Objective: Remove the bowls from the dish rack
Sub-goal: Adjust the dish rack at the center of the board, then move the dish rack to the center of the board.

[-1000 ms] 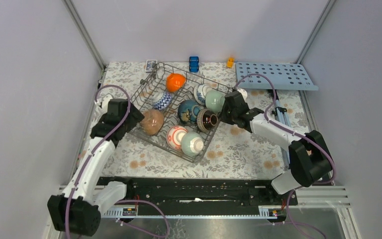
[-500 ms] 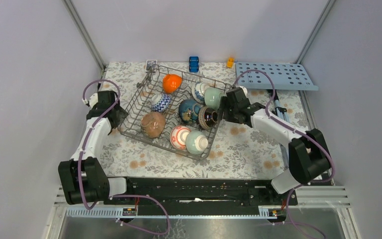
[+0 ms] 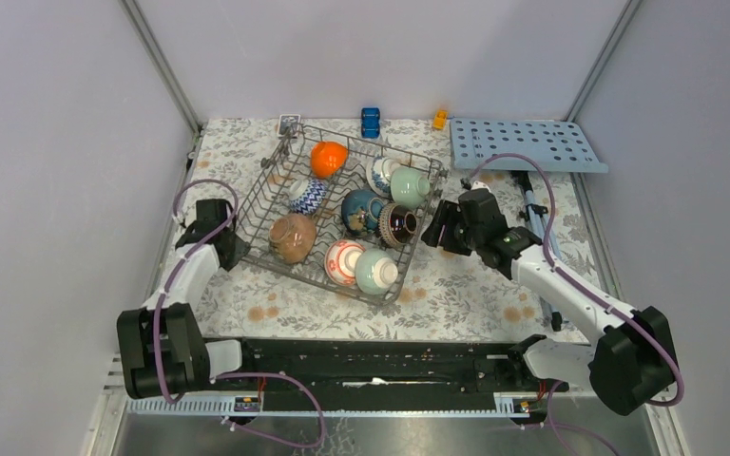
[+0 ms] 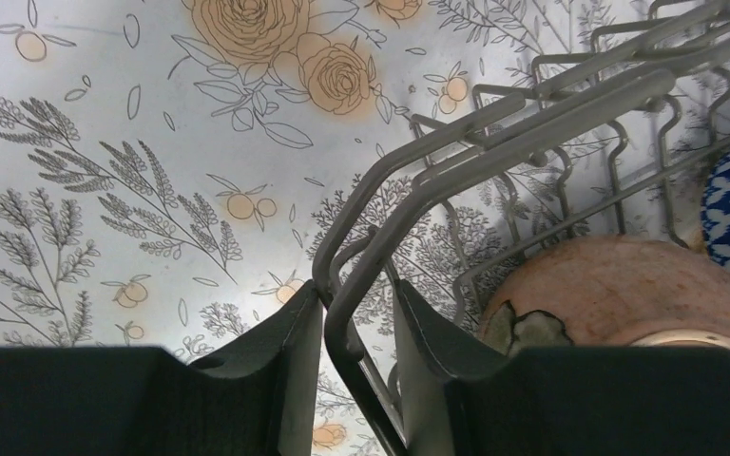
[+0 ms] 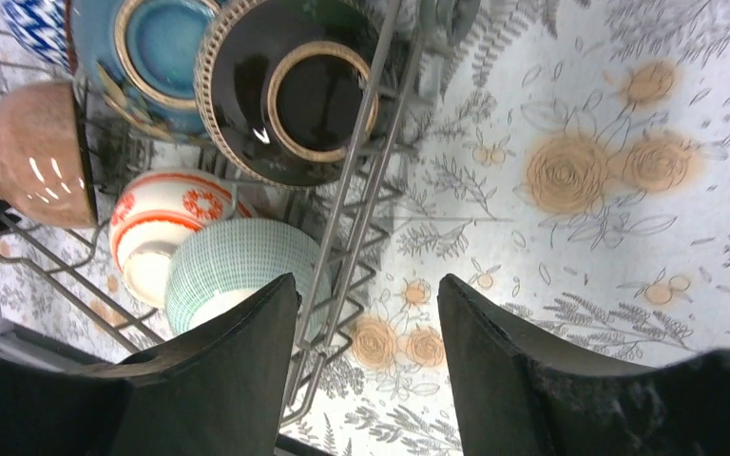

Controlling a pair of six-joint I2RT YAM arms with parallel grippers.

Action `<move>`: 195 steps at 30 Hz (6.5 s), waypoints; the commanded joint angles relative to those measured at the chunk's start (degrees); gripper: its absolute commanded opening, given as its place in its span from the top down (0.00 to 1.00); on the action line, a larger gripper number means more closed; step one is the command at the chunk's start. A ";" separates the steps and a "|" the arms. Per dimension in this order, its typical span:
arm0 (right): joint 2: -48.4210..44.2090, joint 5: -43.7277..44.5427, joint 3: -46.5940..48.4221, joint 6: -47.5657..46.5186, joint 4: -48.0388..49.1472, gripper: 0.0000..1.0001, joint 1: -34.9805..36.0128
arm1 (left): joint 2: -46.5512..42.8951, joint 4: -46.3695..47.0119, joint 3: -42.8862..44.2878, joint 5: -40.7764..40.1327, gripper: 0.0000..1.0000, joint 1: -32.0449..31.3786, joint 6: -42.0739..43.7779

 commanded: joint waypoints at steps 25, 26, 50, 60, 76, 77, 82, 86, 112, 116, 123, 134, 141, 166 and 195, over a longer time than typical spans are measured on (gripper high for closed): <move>6.41 7.90 -0.75 -0.97 0.81 0.58 5.61 | -30.07 5.19 -18.75 16.67 1.00 -13.77 -17.75; 7.15 8.16 -0.24 -1.31 0.58 0.61 5.62 | -30.26 5.00 -18.72 16.61 1.00 -13.89 -17.74; 25.28 8.74 19.96 -15.11 -4.77 1.00 4.85 | -31.00 -8.13 -7.69 6.10 0.03 -13.94 -13.42; 31.65 5.38 27.09 -14.17 -3.82 1.00 4.83 | -27.92 -13.17 5.76 -1.76 0.01 -13.95 -4.22; 38.62 5.03 34.20 -17.24 -3.54 1.00 3.32 | -20.50 -9.94 10.33 1.76 0.01 -13.95 4.85; 38.14 5.03 33.86 -16.99 -3.54 0.98 3.35 | -20.47 -9.83 10.15 1.50 0.01 -13.95 4.86; 34.21 5.92 31.75 -15.88 -4.36 0.56 3.36 | -20.12 -10.34 9.35 -3.52 0.01 -13.95 4.32; 30.92 7.63 31.11 -15.66 -6.09 0.35 3.39 | -19.95 -11.20 8.76 -9.47 0.01 -13.95 3.04; 7.56 5.75 -0.22 -3.84 7.16 0.33 3.25 | -3.41 -0.35 1.32 -3.64 0.70 -9.55 0.18; 6.15 5.89 -0.47 -3.74 7.37 0.33 3.31 | -2.76 1.66 0.76 -1.76 0.83 -9.53 -0.01; 3.78 6.53 0.37 -4.25 5.58 0.31 3.32 | 0.33 3.78 2.16 1.06 0.98 -9.51 -0.02; 1.12 6.95 0.92 -5.47 5.05 0.25 3.31 | 2.91 5.31 5.68 2.56 1.00 -9.55 -0.80; 7.28 10.47 3.76 -4.01 4.95 0.39 0.68 | 3.31 6.61 4.67 3.88 1.00 -9.55 -1.27; 28.75 10.70 19.39 -5.77 1.55 0.84 -5.92 | 10.82 11.15 9.83 7.44 1.00 -10.25 -4.36; 4.70 9.80 12.69 -9.02 6.36 0.24 1.53 | -9.46 0.09 10.58 2.90 0.01 -10.26 -2.99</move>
